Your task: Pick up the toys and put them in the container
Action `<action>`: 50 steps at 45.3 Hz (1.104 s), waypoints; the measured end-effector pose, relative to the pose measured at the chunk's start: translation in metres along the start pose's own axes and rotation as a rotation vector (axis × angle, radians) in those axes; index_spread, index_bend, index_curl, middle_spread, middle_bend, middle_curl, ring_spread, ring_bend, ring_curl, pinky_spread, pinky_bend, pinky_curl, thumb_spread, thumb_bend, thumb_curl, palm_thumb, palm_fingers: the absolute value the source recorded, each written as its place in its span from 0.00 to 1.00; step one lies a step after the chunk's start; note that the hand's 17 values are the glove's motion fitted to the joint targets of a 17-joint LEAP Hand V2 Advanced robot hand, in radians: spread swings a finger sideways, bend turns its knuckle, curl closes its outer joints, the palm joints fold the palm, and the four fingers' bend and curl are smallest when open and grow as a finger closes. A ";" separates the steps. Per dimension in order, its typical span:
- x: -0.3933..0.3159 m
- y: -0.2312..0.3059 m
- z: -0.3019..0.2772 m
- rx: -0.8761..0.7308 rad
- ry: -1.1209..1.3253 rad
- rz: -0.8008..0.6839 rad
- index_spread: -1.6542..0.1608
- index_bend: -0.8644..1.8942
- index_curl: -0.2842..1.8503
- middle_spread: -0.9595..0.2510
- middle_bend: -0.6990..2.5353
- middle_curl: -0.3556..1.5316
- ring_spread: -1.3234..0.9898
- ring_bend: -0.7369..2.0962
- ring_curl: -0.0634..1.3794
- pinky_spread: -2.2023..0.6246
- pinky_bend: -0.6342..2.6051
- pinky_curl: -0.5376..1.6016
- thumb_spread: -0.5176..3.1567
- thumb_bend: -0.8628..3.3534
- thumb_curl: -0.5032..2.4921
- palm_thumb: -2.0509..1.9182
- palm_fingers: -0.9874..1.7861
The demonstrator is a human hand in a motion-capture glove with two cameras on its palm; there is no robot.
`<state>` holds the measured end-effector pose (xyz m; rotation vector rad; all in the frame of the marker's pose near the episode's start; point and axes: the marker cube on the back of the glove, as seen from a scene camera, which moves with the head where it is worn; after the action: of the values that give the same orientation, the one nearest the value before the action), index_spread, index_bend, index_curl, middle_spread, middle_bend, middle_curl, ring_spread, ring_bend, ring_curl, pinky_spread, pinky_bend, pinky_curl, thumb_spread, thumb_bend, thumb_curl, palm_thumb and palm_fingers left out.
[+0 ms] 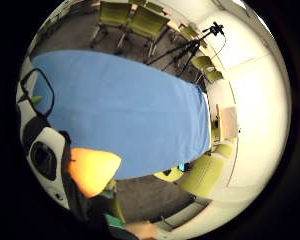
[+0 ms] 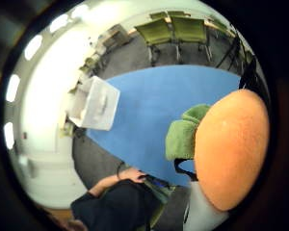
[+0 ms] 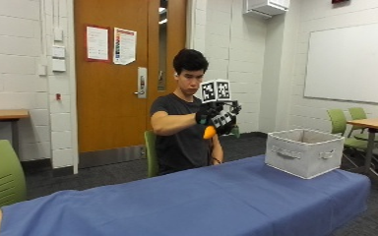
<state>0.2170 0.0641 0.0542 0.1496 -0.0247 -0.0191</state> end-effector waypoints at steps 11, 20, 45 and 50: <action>-0.104 -0.076 -0.070 0.062 -0.026 -0.110 0.69 0.40 0.74 0.49 0.52 0.57 0.41 0.73 0.38 0.61 0.46 0.44 0.34 0.26 0.40 0.68 0.77; -0.204 -0.104 -0.094 0.059 -0.091 -0.230 0.68 0.38 0.79 0.49 0.53 0.58 0.41 0.73 0.39 0.61 0.46 0.44 0.33 0.26 0.43 0.68 0.78; -0.363 -0.158 -0.072 0.004 -0.194 -0.588 0.67 0.37 0.88 0.51 0.54 0.59 0.41 0.74 0.40 0.61 0.46 0.44 0.33 0.25 0.49 0.68 0.77; -0.389 -0.154 -0.060 -0.053 -0.233 -0.535 0.68 0.37 0.89 0.51 0.54 0.59 0.41 0.74 0.40 0.61 0.46 0.44 0.33 0.26 0.50 0.68 0.77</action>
<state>-0.1725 -0.0715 -0.0370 0.0964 -0.2162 -0.5708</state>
